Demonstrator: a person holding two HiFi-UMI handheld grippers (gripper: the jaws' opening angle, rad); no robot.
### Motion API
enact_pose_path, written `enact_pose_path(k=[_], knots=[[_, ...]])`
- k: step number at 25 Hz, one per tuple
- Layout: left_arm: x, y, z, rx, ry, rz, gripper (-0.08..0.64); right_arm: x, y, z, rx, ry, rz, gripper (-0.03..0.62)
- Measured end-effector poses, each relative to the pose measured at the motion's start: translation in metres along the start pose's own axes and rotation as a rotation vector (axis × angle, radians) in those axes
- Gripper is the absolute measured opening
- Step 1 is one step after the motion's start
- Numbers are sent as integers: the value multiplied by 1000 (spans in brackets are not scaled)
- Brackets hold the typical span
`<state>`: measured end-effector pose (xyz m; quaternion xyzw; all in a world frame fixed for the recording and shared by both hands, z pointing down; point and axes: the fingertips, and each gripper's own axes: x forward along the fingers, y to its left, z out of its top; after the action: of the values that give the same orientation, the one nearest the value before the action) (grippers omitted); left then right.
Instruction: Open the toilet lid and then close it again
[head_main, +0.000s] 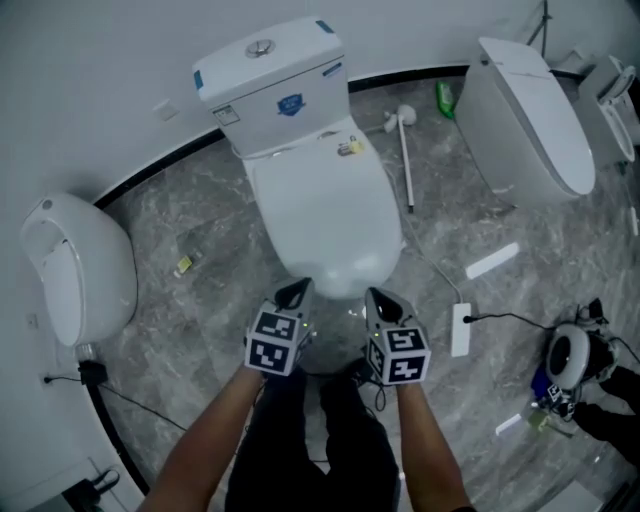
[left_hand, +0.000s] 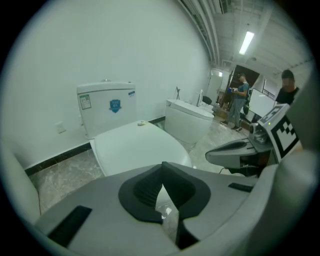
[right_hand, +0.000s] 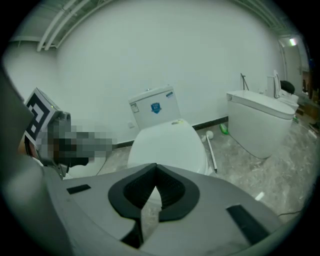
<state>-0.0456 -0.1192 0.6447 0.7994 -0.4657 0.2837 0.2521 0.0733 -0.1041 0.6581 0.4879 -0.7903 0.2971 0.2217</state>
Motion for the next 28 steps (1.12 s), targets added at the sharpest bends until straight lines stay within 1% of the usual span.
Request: enact_pose_path(k=[3, 6, 9, 12, 14, 16, 19, 22, 25, 28], knots=[[-25, -12, 27, -3, -41, -13, 5, -28, 24, 40, -15, -62, 36, 9], [-51, -29, 49, -8, -83, -34, 5, -57, 42, 68, -30, -119, 48, 9], [-75, -38, 66, -10, -130, -45, 5, -78, 56, 82, -32, -158, 35, 8], [-105, -41, 73, -28, -161, -68, 5, -100, 76, 87, -18, -183, 23, 8], [-128, -41, 78, -47, -180, -100, 5, -116, 94, 96, 8, -220, 37, 8], [-156, -40, 84, -53, -205, -123, 5, -134, 115, 108, 35, -266, 76, 8], [-199, -38, 93, -19, -242, -125, 5, -162, 147, 125, 40, -321, 115, 8], [-240, -42, 97, 18, -279, -129, 5, -199, 176, 140, 29, -382, 113, 8], [-285, -50, 99, 29, -320, -144, 5, -238, 203, 152, 23, -437, 98, 9], [-323, -60, 101, 43, -365, -155, 5, -275, 230, 165, 4, -509, 116, 9]])
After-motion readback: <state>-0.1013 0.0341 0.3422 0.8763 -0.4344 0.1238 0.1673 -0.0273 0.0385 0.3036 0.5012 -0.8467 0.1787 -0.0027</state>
